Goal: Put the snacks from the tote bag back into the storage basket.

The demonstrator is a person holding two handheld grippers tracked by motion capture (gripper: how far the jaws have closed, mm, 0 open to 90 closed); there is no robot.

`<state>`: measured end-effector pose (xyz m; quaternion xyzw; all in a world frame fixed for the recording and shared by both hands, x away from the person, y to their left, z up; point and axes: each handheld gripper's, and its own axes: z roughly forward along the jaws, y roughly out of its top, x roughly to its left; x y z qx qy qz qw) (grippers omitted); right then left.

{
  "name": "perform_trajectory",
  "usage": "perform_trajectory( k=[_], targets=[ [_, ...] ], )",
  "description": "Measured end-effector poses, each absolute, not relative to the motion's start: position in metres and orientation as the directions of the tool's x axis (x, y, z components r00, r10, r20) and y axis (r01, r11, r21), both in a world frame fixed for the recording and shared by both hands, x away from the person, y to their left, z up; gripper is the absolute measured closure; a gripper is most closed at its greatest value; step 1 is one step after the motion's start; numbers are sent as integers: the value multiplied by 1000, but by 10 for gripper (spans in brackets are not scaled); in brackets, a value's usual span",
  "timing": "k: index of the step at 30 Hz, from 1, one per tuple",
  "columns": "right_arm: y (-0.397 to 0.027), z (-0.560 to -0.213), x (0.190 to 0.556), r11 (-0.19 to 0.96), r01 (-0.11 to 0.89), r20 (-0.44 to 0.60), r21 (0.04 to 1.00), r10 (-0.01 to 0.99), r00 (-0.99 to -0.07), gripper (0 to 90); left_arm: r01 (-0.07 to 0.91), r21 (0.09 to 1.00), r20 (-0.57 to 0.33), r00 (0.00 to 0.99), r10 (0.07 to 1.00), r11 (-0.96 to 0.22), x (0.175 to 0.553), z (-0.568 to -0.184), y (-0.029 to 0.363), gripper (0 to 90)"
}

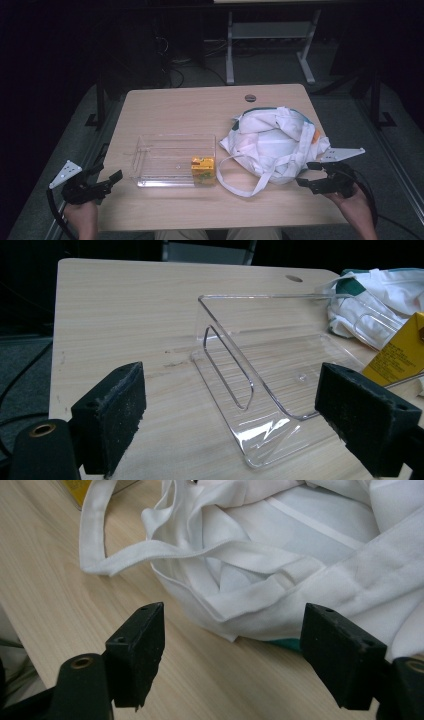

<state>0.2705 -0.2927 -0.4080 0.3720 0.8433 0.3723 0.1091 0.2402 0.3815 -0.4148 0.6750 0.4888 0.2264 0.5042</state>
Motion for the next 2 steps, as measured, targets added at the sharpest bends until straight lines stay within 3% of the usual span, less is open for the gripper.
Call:
perform_trajectory(
  k=[2],
  targets=[
    [-292,-409,269,445,549,93,708,711,-697,247,433,901,-185,421,888,-17,240,-415,381,126]
  ],
)
